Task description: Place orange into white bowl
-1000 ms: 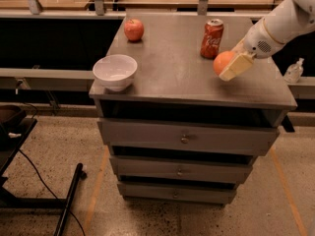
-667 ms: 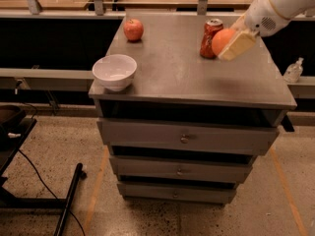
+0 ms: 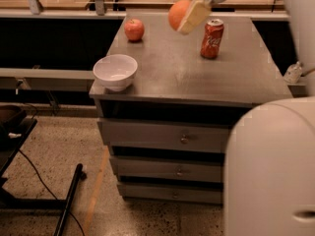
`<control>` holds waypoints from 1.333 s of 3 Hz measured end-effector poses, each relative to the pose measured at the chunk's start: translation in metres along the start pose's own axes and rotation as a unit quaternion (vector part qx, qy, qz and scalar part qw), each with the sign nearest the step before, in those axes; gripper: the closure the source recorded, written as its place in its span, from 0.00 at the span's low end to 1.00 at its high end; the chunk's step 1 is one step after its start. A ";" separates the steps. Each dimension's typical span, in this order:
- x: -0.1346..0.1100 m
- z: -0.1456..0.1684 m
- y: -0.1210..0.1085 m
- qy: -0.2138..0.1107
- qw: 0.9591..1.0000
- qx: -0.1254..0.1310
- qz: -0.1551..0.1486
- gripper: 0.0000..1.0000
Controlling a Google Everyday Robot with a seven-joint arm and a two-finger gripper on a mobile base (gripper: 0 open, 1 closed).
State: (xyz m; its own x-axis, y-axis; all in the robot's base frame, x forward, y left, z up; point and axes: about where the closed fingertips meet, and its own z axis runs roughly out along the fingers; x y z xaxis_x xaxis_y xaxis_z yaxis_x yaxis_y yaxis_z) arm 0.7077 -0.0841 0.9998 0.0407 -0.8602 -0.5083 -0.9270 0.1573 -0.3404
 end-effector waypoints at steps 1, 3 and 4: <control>-0.044 0.054 0.002 -0.030 0.998 -0.045 -0.027 1.00; -0.109 0.086 0.033 -0.110 0.984 -0.107 -0.092 1.00; -0.119 0.096 0.053 -0.117 0.978 -0.134 -0.108 1.00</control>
Offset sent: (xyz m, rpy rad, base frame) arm 0.0007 0.1552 -0.0194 0.1739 0.0811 0.3865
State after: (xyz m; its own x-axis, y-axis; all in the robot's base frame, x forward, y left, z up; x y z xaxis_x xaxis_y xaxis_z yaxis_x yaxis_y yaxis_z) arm 0.6899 0.0726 0.9665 0.3007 -0.7196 -0.6259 -0.9508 -0.1749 -0.2557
